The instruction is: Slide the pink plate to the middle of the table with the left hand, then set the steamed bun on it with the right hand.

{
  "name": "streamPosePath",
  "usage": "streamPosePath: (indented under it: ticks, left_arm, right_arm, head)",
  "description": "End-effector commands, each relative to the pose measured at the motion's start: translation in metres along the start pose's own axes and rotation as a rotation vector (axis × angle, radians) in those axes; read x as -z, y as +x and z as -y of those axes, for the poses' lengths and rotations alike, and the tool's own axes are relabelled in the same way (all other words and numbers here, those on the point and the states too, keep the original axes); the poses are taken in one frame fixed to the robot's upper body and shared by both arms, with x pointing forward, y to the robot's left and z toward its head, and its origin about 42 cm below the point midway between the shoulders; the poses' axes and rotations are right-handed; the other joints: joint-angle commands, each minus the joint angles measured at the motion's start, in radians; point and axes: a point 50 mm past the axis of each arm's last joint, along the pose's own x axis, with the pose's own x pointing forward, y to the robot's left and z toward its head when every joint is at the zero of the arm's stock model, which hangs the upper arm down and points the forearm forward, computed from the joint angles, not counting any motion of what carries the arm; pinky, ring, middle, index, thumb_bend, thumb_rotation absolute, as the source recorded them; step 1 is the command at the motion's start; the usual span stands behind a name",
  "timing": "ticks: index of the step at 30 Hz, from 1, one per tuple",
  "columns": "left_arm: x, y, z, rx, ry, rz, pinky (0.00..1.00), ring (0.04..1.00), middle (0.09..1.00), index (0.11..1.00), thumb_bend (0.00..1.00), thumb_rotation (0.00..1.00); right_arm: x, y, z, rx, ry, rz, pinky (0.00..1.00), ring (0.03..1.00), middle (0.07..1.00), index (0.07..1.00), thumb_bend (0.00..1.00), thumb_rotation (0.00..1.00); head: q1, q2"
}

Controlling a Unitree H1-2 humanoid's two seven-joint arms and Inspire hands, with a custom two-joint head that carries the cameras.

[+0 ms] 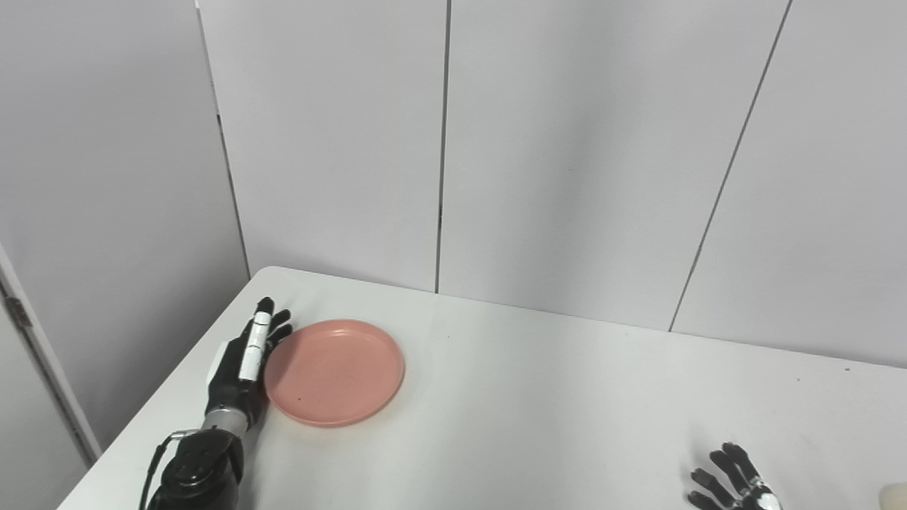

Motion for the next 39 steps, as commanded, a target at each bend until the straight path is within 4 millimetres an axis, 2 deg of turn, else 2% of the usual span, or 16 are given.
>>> streamPosePath:
  ticks: [1,7,11,22,27,32,39]
  left_arm:
    - [-0.025,0.015,0.017,0.056,0.012,0.060,0.88,0.900,0.907,0.948,0.73,0.93]
    - [-0.025,0.020,0.037,0.105,0.023,0.046,0.90,0.897,0.901,0.938,0.76,0.92]
    - [-0.024,0.021,0.051,0.132,0.010,0.037,0.90,0.893,0.894,0.937,0.76,0.91]
    - [-0.024,0.018,0.076,0.215,-0.018,0.032,0.89,0.898,0.906,0.942,0.73,0.94]
    - [-0.024,0.016,0.085,0.232,-0.032,0.035,0.86,0.885,0.903,0.948,0.74,0.94]
    - [-0.022,0.015,0.097,0.268,-0.094,0.026,0.92,0.912,0.905,0.957,0.73,0.92]
    - [-0.020,0.009,0.116,0.307,-0.146,0.014,0.93,0.910,0.909,0.958,0.74,0.89]
  right_arm:
    - [-0.002,-0.005,-0.006,-0.002,-0.002,0.005,0.77,0.812,0.900,0.898,0.72,0.92]
    - [-0.005,-0.006,-0.014,-0.010,-0.015,0.007,0.76,0.803,0.893,0.887,0.69,0.94]
    - [-0.006,-0.005,-0.022,-0.001,-0.015,0.003,0.75,0.794,0.882,0.884,0.71,0.92]
    - [-0.005,0.001,-0.046,0.021,-0.028,0.002,0.74,0.773,0.865,0.860,0.73,0.90]
    - [-0.006,0.004,-0.056,0.022,-0.048,0.007,0.73,0.768,0.862,0.852,0.71,0.93]
    - [-0.006,0.005,-0.065,0.022,-0.072,0.016,0.72,0.764,0.847,0.851,0.67,0.97]
    - [-0.007,0.006,-0.072,0.032,-0.086,0.013,0.71,0.768,0.840,0.856,0.63,0.98]
  head:
    - [-0.018,0.009]
    - [-0.070,0.030]
    - [-0.116,0.044]
    - [-0.235,0.061]
    - [-0.278,0.063]
    - [-0.331,0.065]
    - [-0.380,0.069]
